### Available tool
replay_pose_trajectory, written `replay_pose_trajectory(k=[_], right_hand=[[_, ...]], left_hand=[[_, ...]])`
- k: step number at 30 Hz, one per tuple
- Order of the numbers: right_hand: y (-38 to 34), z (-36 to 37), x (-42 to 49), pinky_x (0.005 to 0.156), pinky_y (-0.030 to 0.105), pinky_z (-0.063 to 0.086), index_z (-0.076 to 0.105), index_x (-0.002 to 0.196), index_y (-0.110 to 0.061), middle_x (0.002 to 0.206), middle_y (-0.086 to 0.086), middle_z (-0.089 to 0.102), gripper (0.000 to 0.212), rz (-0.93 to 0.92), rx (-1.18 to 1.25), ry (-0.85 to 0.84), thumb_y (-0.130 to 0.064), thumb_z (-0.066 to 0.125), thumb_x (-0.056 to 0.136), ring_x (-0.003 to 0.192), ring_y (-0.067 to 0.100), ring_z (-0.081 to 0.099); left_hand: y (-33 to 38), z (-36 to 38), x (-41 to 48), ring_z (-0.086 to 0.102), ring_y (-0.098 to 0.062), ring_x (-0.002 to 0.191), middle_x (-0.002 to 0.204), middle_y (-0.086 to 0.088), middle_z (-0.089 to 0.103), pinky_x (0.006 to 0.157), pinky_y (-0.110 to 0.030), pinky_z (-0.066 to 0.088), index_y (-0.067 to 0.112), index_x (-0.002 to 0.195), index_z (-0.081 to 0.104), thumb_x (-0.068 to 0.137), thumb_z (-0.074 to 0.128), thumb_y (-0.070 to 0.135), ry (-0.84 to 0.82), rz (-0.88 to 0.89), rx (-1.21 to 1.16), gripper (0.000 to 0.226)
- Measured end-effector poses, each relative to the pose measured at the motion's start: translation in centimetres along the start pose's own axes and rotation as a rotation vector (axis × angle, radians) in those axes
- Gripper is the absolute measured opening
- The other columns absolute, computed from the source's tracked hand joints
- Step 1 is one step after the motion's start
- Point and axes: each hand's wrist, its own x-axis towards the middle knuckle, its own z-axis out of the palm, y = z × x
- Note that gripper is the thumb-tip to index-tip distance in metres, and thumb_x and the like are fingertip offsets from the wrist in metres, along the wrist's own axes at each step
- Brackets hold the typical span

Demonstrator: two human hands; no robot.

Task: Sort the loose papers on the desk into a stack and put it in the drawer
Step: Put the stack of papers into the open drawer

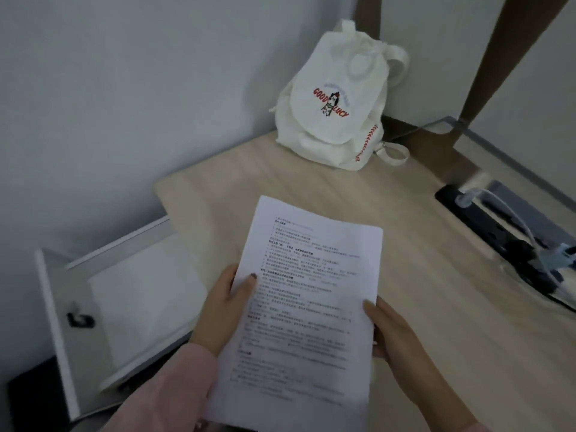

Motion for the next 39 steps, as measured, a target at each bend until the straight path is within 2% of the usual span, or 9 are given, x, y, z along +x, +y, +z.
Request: replay_pose_trajectory(k=[6, 11, 14, 21, 25, 28, 31, 34, 39], right_hand=[[-1.0, 9.3, 2.9, 0.069, 0.03, 0.057, 0.061, 0.114, -0.033, 0.1, -0.008, 0.074, 0.024, -0.011, -0.124, -0.144, -0.032, 0.046, 0.095, 0.086, 0.014, 0.071], [-0.3, 18.3, 4.7, 0.066, 0.029, 0.058, 0.064, 0.105, -0.033, 0.097, -0.006, 0.074, 0.02, 0.044, -0.133, -0.207, -0.027, 0.048, 0.095, 0.082, 0.016, 0.072], [0.8, 24.0, 6.1, 0.064, 0.03, 0.056, 0.063, 0.109, -0.028, 0.1, -0.001, 0.074, 0.022, 0.149, -0.097, -0.265, -0.024, 0.046, 0.096, 0.086, 0.02, 0.071], [4.8, 33.5, 9.1, 0.068, 0.034, 0.057, 0.055, 0.124, -0.018, 0.114, 0.009, 0.066, 0.029, 0.538, 0.059, -0.36, -0.022, 0.047, 0.096, 0.1, 0.027, 0.065], [6.6, 35.1, 10.6, 0.061, 0.034, 0.053, 0.046, 0.133, -0.011, 0.116, 0.012, 0.061, 0.038, 0.711, 0.22, -0.237, -0.02, 0.048, 0.096, 0.097, 0.028, 0.06], [7.9, 34.5, 11.8, 0.058, 0.033, 0.055, 0.042, 0.137, -0.009, 0.12, 0.012, 0.06, 0.042, 0.659, 0.358, -0.092, -0.02, 0.046, 0.097, 0.097, 0.028, 0.059], [8.5, 34.3, 12.7, 0.079, 0.038, 0.049, 0.041, 0.139, -0.011, 0.114, 0.01, 0.059, 0.042, 0.585, 0.471, 0.056, -0.018, 0.043, 0.097, 0.094, 0.027, 0.057], [8.7, 35.1, 13.7, 0.097, 0.041, 0.04, 0.04, 0.139, -0.011, 0.108, 0.01, 0.059, 0.042, 0.566, 0.529, 0.165, -0.016, 0.043, 0.097, 0.09, 0.026, 0.055], [9.1, 37.5, 15.6, 0.099, 0.042, 0.038, 0.043, 0.136, -0.007, 0.098, 0.009, 0.058, 0.04, 0.584, 0.615, 0.251, -0.015, 0.043, 0.097, 0.087, 0.026, 0.054]], left_hand=[[-2.6, -9.1, 1.2, 0.061, -0.013, 0.08, 0.092, 0.006, 0.063, 0.062, -0.024, 0.044, 0.018, 0.103, 0.054, 0.095, 0.044, 0.024, 0.18, -0.112, 0.029, 0.014], [-5.2, -17.5, 3.2, 0.063, -0.018, 0.087, 0.097, 0.004, 0.064, 0.073, -0.035, 0.05, 0.023, 0.108, 0.054, 0.095, 0.044, 0.03, 0.203, -0.21, 0.071, 0.018], [-6.8, -22.8, 4.1, 0.061, -0.012, 0.085, 0.092, 0.009, 0.062, 0.067, -0.028, 0.046, 0.032, 0.101, 0.054, 0.095, 0.043, 0.032, 0.197, -0.276, 0.121, 0.012], [-10.4, -32.1, 7.5, 0.06, -0.008, 0.085, 0.096, 0.01, 0.063, 0.075, -0.03, 0.047, 0.04, 0.099, 0.051, 0.094, 0.04, 0.038, 0.051, -0.405, 0.438, 0.013], [-11.2, -33.9, 10.7, 0.056, -0.013, 0.093, 0.107, 0.006, 0.058, 0.082, -0.029, 0.043, 0.025, 0.113, 0.051, 0.093, 0.045, 0.038, -0.141, -0.494, 0.708, 0.025], [-12.0, -34.1, 12.6, 0.052, -0.014, 0.095, 0.106, 0.004, 0.054, 0.079, -0.026, 0.04, 0.022, 0.115, 0.051, 0.091, 0.049, 0.038, -0.183, -0.508, 0.734, 0.029], [-13.4, -33.7, 13.6, 0.056, -0.017, 0.1, 0.115, 0.002, 0.056, 0.082, -0.027, 0.045, 0.023, 0.117, 0.051, 0.092, 0.048, 0.033, -0.128, -0.455, 0.693, 0.028], [-15.2, -32.7, 14.1, 0.058, -0.02, 0.1, 0.118, -0.002, 0.057, 0.089, -0.039, 0.05, 0.022, 0.125, 0.044, 0.093, 0.048, 0.024, -0.032, -0.388, 0.544, 0.033], [-16.5, -30.2, 14.1, 0.051, -0.019, 0.116, 0.128, -0.002, 0.049, 0.099, -0.042, 0.046, 0.024, 0.135, 0.03, 0.089, 0.055, 0.013, 0.087, -0.426, 0.142, 0.053]])
